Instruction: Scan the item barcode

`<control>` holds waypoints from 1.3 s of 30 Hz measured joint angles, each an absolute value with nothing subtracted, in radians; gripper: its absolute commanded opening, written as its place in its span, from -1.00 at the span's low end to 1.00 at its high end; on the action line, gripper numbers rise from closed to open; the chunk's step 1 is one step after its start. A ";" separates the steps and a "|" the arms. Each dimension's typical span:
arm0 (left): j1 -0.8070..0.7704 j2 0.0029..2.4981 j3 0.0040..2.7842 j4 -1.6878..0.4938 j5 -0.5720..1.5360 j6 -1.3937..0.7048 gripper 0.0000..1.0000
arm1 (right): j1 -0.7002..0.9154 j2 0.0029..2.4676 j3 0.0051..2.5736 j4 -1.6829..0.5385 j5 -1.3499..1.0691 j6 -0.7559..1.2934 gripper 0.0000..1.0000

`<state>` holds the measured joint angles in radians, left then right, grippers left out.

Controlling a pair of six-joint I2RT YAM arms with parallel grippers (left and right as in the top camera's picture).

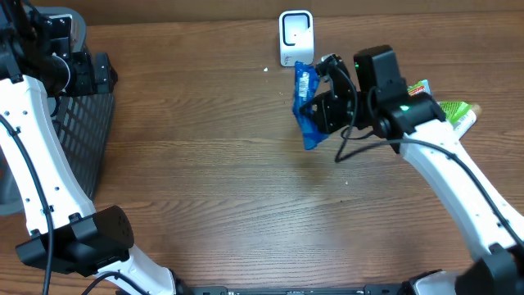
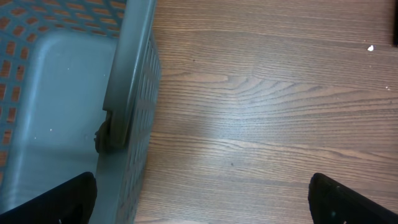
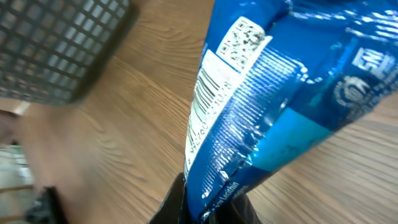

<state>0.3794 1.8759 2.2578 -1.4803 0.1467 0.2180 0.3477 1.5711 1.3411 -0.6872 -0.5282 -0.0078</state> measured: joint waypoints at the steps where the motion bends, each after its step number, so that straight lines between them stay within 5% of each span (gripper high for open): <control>1: 0.379 1.876 2.258 -1.481 0.147 0.218 1.00 | 0.348 1.555 1.341 -0.702 -0.511 -0.027 -0.93; 17: 0.379 1.876 2.258 -1.480 0.146 0.218 0.99 | 0.360 1.500 1.341 -0.712 -0.421 -0.065 -0.93; 27: 0.379 1.876 2.258 -1.481 0.146 0.218 1.00 | 0.440 1.847 1.341 -0.647 -0.377 0.138 -0.92; 28: 0.379 1.876 2.258 -1.480 0.146 0.218 0.99 | 0.445 1.879 1.341 -0.639 -0.378 0.155 -0.75; 30: 0.379 1.876 2.258 -1.480 0.146 0.218 0.99 | 0.450 1.924 1.341 -0.621 -0.377 0.178 -0.06; 32: 0.379 1.876 2.258 -1.481 0.146 0.218 1.00 | 0.450 1.950 1.341 -0.613 -0.381 0.189 0.23; 35: 0.379 1.876 2.258 -1.480 0.146 0.218 1.00 | 0.448 1.957 1.341 -0.613 -0.381 0.199 0.39; 39: 0.379 1.876 2.258 -1.481 0.146 0.218 0.99 | 0.422 1.957 1.357 -0.632 -0.393 0.202 0.32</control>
